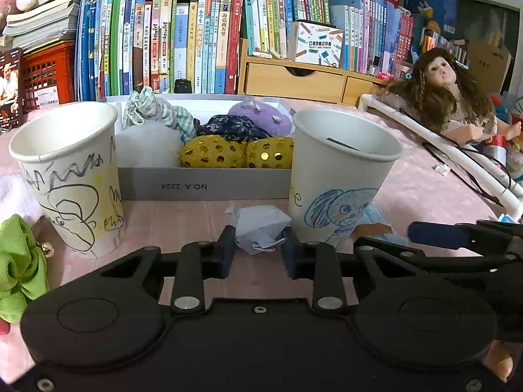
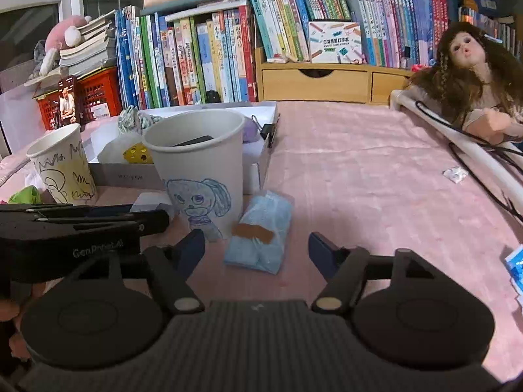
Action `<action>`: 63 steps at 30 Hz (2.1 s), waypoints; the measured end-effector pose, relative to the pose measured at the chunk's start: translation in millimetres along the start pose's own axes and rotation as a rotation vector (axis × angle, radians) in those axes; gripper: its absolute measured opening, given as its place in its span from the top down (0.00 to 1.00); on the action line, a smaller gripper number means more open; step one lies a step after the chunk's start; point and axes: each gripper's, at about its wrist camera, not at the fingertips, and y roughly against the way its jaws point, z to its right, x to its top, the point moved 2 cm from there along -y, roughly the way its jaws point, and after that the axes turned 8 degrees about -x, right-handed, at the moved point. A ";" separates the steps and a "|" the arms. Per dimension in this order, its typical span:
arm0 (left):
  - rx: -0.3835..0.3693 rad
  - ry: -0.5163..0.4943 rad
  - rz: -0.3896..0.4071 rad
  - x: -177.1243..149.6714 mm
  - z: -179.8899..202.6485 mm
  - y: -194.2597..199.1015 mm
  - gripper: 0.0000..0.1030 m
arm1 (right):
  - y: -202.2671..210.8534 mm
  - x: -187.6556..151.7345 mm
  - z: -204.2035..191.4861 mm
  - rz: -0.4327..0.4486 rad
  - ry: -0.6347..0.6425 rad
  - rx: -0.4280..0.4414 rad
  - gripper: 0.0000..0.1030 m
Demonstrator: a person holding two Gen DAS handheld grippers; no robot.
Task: Organize books
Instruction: 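Move both open tools back toward the remaining table items, then grasp the crumpled light-blue tissue with the left tool while the right tool grasps the blue plastic packet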
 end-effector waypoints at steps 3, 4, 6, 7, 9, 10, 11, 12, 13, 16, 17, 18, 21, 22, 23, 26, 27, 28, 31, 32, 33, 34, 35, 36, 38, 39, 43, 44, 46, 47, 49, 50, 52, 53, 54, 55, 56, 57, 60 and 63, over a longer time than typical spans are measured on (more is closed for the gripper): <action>0.000 -0.009 -0.004 -1.5 0.5 2.7 0.73 | -3.1 -1.6 -1.7 -0.018 -0.007 0.015 0.44; 0.000 -0.011 -0.005 -2.3 0.5 4.3 0.73 | -3.7 -2.5 -1.8 -0.023 -0.010 0.018 0.47; -0.001 -0.013 -0.007 -3.9 0.3 7.3 0.73 | -2.7 -4.2 -2.2 -0.016 -0.009 0.013 0.52; -0.002 -0.013 -0.006 -4.4 0.3 9.7 0.73 | -1.9 -4.8 -2.1 -0.016 -0.009 0.012 0.53; -0.004 -0.014 -0.008 -6.5 0.1 14.6 0.73 | 0.4 -5.7 -1.0 -0.018 -0.020 0.021 0.53; -0.008 -0.018 -0.010 -8.3 0.2 18.4 0.73 | 2.2 -6.0 -0.7 -0.018 -0.022 0.023 0.53; -0.012 -0.022 -0.009 -9.8 0.2 22.1 0.73 | 4.2 -6.5 -0.7 -0.017 -0.019 0.022 0.53; -0.017 -0.028 -0.008 -12.2 0.2 27.1 0.73 | 6.3 -7.4 -0.7 -0.016 -0.015 0.018 0.53; -0.021 -0.032 -0.005 -14.4 0.1 31.6 0.73 | 9.0 -8.5 -0.7 -0.015 -0.010 0.015 0.53; -0.026 -0.038 0.010 -20.7 -0.2 42.5 0.69 | 17.2 -12.3 0.2 0.003 -0.006 0.012 0.48; -0.023 -0.035 0.018 -22.4 -0.3 44.3 0.61 | 18.9 -13.6 1.0 0.017 -0.010 0.002 0.45; -0.020 -0.033 0.023 -22.9 -0.2 44.7 0.52 | 19.7 -14.2 1.3 0.031 -0.006 -0.011 0.35; -0.003 -0.027 0.037 -23.4 1.1 42.3 0.42 | 16.2 -13.4 0.3 0.042 0.003 -0.041 0.29; -0.006 -0.024 0.042 -23.1 0.6 40.9 0.41 | 14.9 -12.8 0.1 0.042 0.001 -0.043 0.28; -0.007 -0.018 0.050 -23.0 0.2 40.0 0.38 | 13.5 -12.0 -0.1 0.046 -0.001 -0.046 0.27; -0.006 -0.002 0.056 -21.8 -1.0 34.4 0.33 | 6.7 -9.2 0.4 0.048 0.009 -0.093 0.26; -0.007 0.000 0.052 -22.1 -1.5 32.1 0.33 | 4.4 -8.8 1.1 0.043 0.009 -0.100 0.26; -0.003 0.006 0.049 -22.5 -2.2 30.4 0.33 | 1.1 -7.9 2.0 0.032 0.005 -0.098 0.26; -0.005 0.011 0.048 -21.7 -3.9 24.9 0.34 | -6.4 -7.6 3.6 0.007 -0.003 -0.094 0.26; -0.005 0.008 0.049 -21.7 -4.0 24.2 0.34 | -7.3 -7.3 3.1 0.006 0.001 -0.096 0.26; -0.004 0.006 0.049 -21.7 -3.7 23.5 0.36 | -7.9 -6.8 2.5 0.004 0.005 -0.098 0.26; -0.003 0.005 0.049 -21.6 -3.4 22.5 0.36 | -7.9 -6.6 1.6 0.001 0.006 -0.100 0.27; -0.003 0.004 0.048 -21.5 -3.3 22.2 0.37 | -8.3 -6.7 1.1 0.000 0.006 -0.101 0.28; -0.002 0.002 0.046 -21.3 -3.3 21.8 0.38 | -8.5 -6.8 0.4 0.000 0.007 -0.103 0.30; -0.004 0.001 0.046 -20.8 -2.5 20.7 0.44 | -8.0 -7.6 -1.5 0.004 0.013 -0.099 0.37; -0.007 0.002 0.047 -20.7 -2.4 20.3 0.48 | -7.2 -7.9 -2.5 0.006 0.015 -0.093 0.41; -0.007 -0.014 0.045 -21.3 0.7 19.5 0.63 | -4.0 -9.4 -8.5 0.017 0.018 -0.050 0.51; -0.002 -0.016 0.045 -21.8 1.4 20.0 0.63 | -2.8 -10.1 -10.6 0.019 0.020 -0.043 0.53; 0.000 -0.015 0.045 -21.9 1.2 20.5 0.63 | -1.7 -11.2 -13.1 0.025 0.020 -0.053 0.54; -0.002 -0.013 0.043 -21.9 1.4 20.4 0.63 | -1.6 -11.2 -12.5 0.023 0.013 -0.051 0.55; -0.003 -0.014 0.040 -22.0 2.7 21.3 0.63 | -0.4 -11.3 -11.2 0.024 -0.005 -0.048 0.55; -0.004 -0.013 0.038 -21.9 3.2 21.8 0.63 | 0.4 -11.5 -11.0 0.024 -0.013 -0.047 0.56; -0.004 -0.009 0.037 -21.6 3.4 22.6 0.63 | 3.2 -11.8 -10.8 0.028 -0.026 -0.045 0.57; -0.007 -0.005 0.034 -21.4 3.5 23.4 0.63 | 4.7 -11.6 -10.5 0.033 -0.033 -0.043 0.58; -0.013 -0.001 0.032 -21.0 3.2 24.8 0.63 | 6.4 -11.4 -10.5 0.038 -0.039 -0.044 0.58; -0.022 0.000 0.030 -20.0 3.6 26.7 0.63 | 7.9 -11.1 -10.7 0.043 -0.043 -0.046 0.58; -0.028 -0.003 0.030 -19.1 4.0 29.0 0.63 | 10.0 -11.0 -10.6 0.050 -0.049 -0.049 0.58; -0.032 -0.012 0.034 -18.1 4.8 32.3 0.63 | 12.4 -11.0 -10.1 0.061 -0.055 -0.060 0.58; -0.022 -0.040 0.061 -13.6 5.4 44.6 0.63 | 19.3 -10.4 -4.6 0.083 -0.074 -0.086 0.58; -0.015 -0.045 0.082 -5.9 3.8 55.9 0.63 | 27.9 -6.5 2.9 0.091 -0.092 -0.085 0.58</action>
